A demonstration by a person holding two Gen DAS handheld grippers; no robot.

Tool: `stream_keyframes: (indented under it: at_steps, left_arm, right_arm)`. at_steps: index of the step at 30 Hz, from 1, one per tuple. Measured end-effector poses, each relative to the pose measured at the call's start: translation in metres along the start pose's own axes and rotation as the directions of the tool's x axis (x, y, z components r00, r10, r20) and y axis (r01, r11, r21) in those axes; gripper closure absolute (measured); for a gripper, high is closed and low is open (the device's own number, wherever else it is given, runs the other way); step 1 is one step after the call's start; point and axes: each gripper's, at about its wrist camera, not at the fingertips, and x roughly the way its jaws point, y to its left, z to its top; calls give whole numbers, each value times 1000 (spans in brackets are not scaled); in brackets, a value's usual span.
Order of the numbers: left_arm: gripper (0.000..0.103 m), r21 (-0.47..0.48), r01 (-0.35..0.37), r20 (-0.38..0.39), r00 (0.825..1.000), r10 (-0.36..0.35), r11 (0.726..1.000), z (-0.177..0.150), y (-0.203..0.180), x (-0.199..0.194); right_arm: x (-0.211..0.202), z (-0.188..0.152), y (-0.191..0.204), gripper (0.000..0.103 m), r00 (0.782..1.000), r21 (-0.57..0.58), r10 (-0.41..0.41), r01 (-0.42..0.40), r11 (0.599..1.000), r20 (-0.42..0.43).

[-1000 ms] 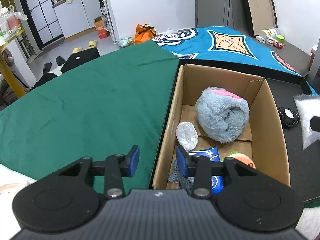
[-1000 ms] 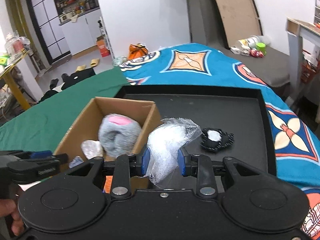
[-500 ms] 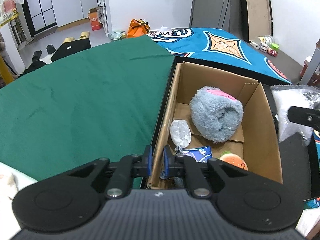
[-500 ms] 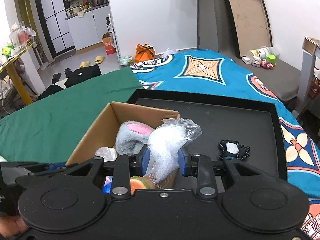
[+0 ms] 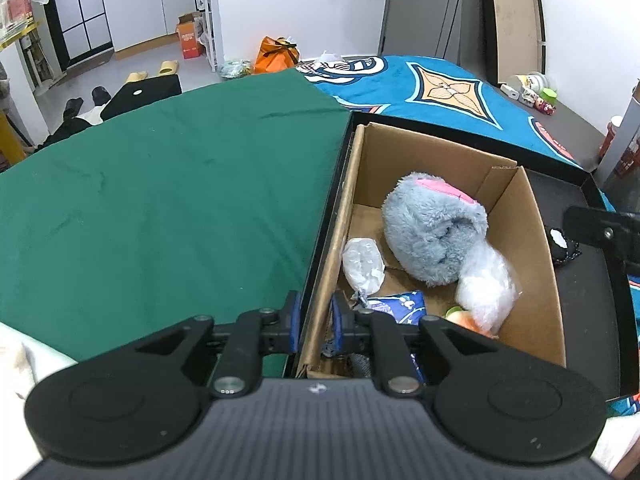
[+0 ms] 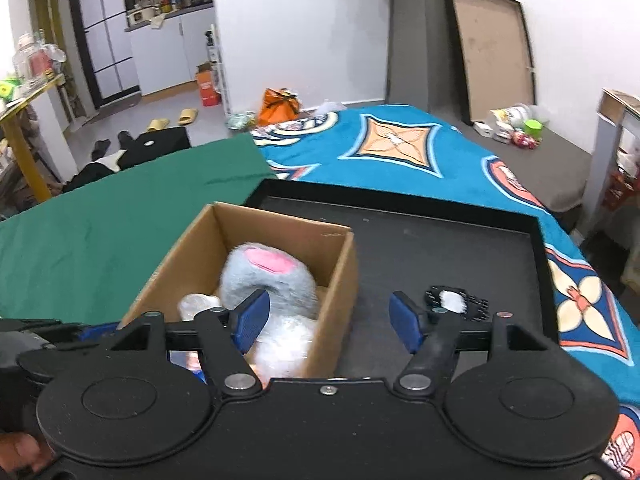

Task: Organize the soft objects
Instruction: 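Carry the clear stuffing bag with the right tool into the box and release, then move the right tool to the black beaded item and close on it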

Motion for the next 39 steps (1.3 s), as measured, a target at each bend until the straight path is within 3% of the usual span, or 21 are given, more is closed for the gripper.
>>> stream_keyframes:
  at_steps: [7, 12, 33, 39]
  left_arm:
    - [85, 18, -21, 4, 1000, 21, 1000, 0, -2, -1]
    - [76, 47, -70, 26, 997, 69, 996, 0, -9, -4]
    - [65, 139, -200, 23, 980, 199, 970, 3, -31, 5]
    - [64, 166, -241, 19, 970, 241, 956, 4, -40, 11]
  right_arm:
    - [1, -10, -26, 37, 998, 31, -52, 53, 998, -18]
    - [3, -15, -43, 37, 997, 56, -75, 76, 996, -23]
    - [42, -30, -108, 38, 997, 185, -78, 82, 979, -28]
    - [58, -33, -119, 51, 998, 210, -60, 63, 976, -23]
